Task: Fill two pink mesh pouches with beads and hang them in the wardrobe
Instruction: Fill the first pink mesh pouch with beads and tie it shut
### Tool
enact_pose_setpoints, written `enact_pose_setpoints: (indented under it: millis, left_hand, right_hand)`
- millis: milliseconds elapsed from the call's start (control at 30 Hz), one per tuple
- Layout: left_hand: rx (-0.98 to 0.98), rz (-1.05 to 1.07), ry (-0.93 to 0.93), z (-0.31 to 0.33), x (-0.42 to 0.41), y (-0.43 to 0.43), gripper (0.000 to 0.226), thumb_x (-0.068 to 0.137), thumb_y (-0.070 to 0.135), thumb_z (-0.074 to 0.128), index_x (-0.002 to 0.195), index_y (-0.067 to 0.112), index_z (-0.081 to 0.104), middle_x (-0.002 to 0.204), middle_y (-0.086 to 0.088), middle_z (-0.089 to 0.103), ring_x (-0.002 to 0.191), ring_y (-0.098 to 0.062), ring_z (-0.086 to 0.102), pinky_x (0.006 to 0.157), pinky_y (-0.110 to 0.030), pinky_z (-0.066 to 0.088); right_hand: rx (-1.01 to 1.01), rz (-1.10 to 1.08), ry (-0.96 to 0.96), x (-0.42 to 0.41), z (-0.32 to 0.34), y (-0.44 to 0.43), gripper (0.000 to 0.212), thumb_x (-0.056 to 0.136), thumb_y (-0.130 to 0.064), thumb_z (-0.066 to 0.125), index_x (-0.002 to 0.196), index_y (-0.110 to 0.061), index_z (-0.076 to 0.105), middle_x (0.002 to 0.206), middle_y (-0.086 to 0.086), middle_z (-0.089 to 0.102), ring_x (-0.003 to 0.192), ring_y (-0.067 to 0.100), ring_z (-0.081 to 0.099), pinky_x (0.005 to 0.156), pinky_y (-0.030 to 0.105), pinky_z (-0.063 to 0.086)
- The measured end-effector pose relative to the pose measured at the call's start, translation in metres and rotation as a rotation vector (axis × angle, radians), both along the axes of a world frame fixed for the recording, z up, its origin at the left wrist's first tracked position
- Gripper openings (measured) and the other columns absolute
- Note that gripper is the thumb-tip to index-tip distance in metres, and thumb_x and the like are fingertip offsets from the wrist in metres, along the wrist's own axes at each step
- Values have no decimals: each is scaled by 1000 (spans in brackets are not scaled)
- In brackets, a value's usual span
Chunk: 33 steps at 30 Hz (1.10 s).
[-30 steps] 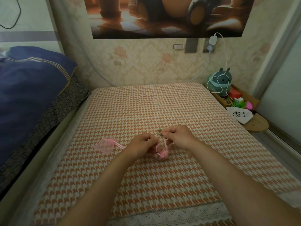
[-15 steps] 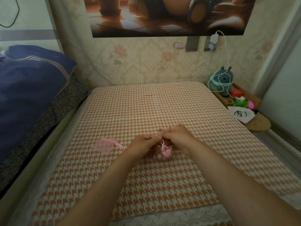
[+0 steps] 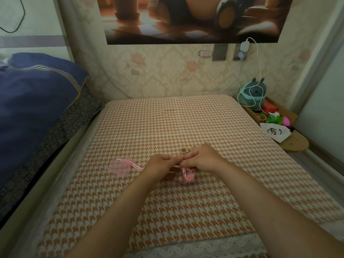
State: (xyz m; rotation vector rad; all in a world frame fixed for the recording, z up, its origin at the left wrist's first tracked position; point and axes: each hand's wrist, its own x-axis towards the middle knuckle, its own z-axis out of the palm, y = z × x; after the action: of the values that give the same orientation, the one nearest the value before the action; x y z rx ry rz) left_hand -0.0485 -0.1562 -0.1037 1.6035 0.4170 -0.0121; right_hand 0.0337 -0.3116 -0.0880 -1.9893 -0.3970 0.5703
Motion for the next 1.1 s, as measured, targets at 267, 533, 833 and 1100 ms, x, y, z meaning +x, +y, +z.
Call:
enact_pose_setpoints:
  millis: [267, 533, 833, 1100]
  left_hand:
    - [-38, -51, 51, 9, 1, 3, 14, 90, 9, 61, 93, 4, 74, 94, -12, 77, 83, -18, 74, 73, -30, 57]
    - [77, -97, -31, 0, -2, 5, 15, 85, 15, 76, 100, 13, 78, 92, -8, 78, 84, -17, 73, 76, -29, 59]
    - [68, 67, 16, 3, -2, 2, 19, 90, 24, 67, 92, 8, 76, 91, -5, 75, 72, -14, 66, 61, -27, 49]
    - [-318, 212, 30, 0, -3, 3, 19, 98, 9, 55, 92, 4, 72, 70, -5, 68, 55, -11, 58, 40, -19, 43]
  right_hand:
    - [53, -4, 65, -3, 4, -2, 20, 81, -5, 84, 100, -2, 79, 85, 12, 78, 69, 15, 71, 62, 23, 60]
    - [71, -11, 75, -1, 1, -3, 10, 87, -3, 78, 97, -6, 80, 90, 12, 79, 76, 17, 74, 67, 25, 61]
    - [152, -109, 185, 2, -4, -2, 9, 93, -11, 74, 94, -3, 76, 83, 11, 76, 67, 19, 72, 64, 33, 61]
    - [171, -248, 436, 3, -16, 6, 9, 99, -10, 64, 99, -1, 68, 81, 11, 69, 63, 18, 63, 52, 28, 54]
